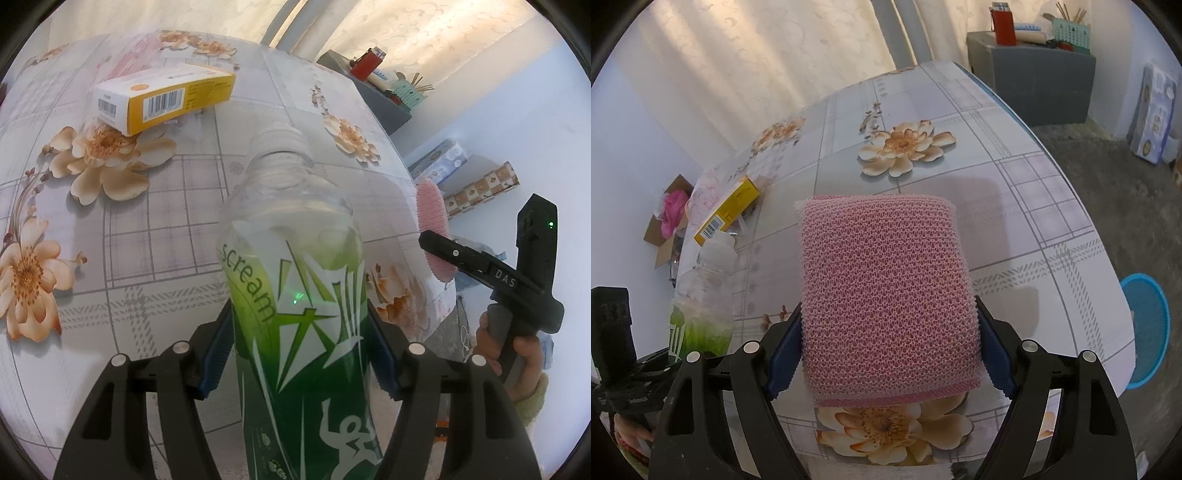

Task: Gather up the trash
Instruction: 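Lift and carry the pink sponge and green bottle over the blue wastebasket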

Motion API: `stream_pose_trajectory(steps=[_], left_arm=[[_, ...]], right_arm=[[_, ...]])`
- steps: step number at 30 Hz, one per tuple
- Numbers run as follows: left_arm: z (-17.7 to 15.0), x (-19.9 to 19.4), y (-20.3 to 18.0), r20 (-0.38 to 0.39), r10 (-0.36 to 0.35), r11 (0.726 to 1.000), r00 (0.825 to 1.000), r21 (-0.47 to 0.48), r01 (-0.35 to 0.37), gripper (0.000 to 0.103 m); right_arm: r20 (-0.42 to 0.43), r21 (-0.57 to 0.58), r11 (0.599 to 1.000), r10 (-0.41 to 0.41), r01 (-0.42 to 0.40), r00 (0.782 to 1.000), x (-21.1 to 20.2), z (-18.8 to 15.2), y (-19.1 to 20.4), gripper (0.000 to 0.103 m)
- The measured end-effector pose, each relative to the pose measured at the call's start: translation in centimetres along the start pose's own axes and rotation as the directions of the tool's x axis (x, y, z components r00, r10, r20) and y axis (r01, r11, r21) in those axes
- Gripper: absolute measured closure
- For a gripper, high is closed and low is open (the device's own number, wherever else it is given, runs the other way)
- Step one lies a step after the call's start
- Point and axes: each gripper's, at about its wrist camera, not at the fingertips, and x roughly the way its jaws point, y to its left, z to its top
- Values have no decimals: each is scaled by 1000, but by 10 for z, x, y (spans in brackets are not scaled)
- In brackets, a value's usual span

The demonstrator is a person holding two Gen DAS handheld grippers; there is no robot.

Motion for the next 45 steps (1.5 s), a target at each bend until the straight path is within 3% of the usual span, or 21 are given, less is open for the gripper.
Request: stream_pose_trajectory(steps=[10,27,38,45], left_arm=[[-1,13,10,-29,39,999,999,-37,-40,39],[-6,-4,10,13,25,999,1000,-38,-24,39],[1,-28,-33,65,-53,996,996,72,49,39],[10,-27,-85,63,-132,980,989,158,121,39]], right_arm=[[-5,0,1000,-3,3,1000,2,-3,0,25],[25,8,999,38,-39,999,-15,0,2,25],[130,39,995,81,-87,988,-65,5,-9,25],[216,86,994,45,-65,975,-109,3,-40,25]])
